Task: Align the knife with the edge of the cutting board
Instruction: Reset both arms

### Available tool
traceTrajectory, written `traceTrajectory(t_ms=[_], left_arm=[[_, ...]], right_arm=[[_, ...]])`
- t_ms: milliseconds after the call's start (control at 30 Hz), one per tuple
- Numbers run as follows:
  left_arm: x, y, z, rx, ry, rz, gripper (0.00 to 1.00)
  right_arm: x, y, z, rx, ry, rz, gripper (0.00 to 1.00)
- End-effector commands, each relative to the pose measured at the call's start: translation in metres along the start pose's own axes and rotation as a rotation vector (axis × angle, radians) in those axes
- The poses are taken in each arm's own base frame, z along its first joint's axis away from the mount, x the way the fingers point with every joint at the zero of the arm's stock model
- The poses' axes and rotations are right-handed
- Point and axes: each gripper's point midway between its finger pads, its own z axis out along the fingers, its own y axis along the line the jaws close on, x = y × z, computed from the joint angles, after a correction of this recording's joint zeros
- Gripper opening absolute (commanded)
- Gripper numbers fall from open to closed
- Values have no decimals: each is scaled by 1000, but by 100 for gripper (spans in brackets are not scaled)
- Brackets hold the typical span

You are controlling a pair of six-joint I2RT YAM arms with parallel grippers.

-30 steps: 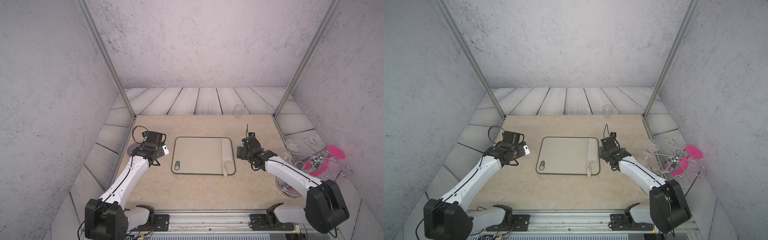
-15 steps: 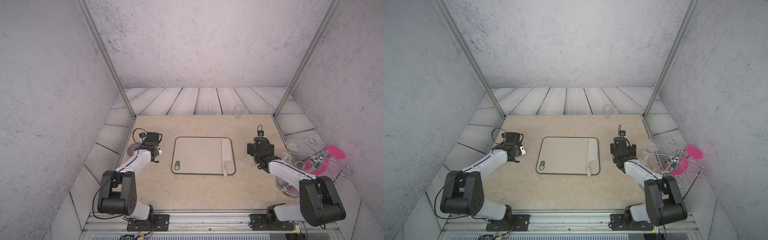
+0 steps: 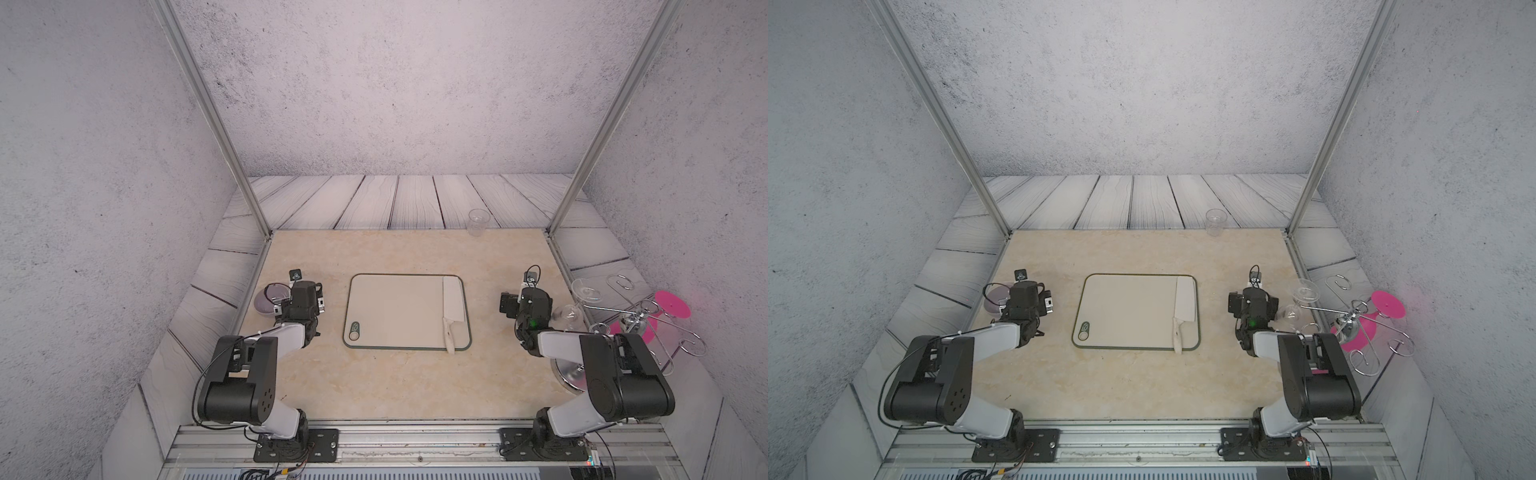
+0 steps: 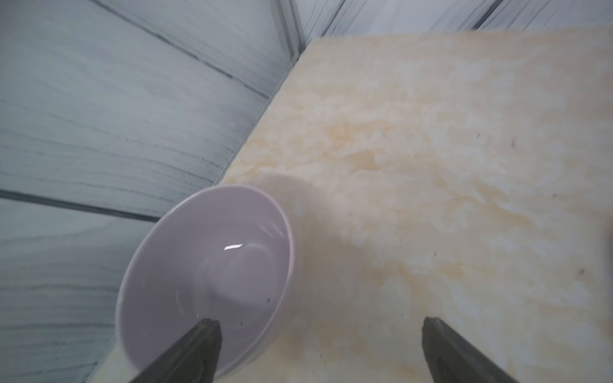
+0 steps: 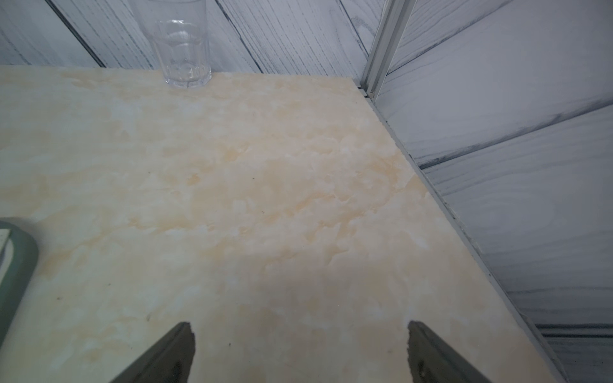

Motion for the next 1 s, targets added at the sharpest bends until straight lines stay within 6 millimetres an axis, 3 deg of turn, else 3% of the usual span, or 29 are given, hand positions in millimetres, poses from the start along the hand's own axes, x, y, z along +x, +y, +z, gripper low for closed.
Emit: traceTrajectory(t_ms=[0,200,967], left_arm=[[-33,-6,-1,70,-134,-25,100],[-24,-23,-4,217,-216,-3,100],[-22,-23,-4,219,-175,2,100]], right_arm=[[-15,18,-1,-105,-77,-2,99],[-14,18,-1,-107,-71,-2,99],[-14,18,-1,-110,-68,-4,99]])
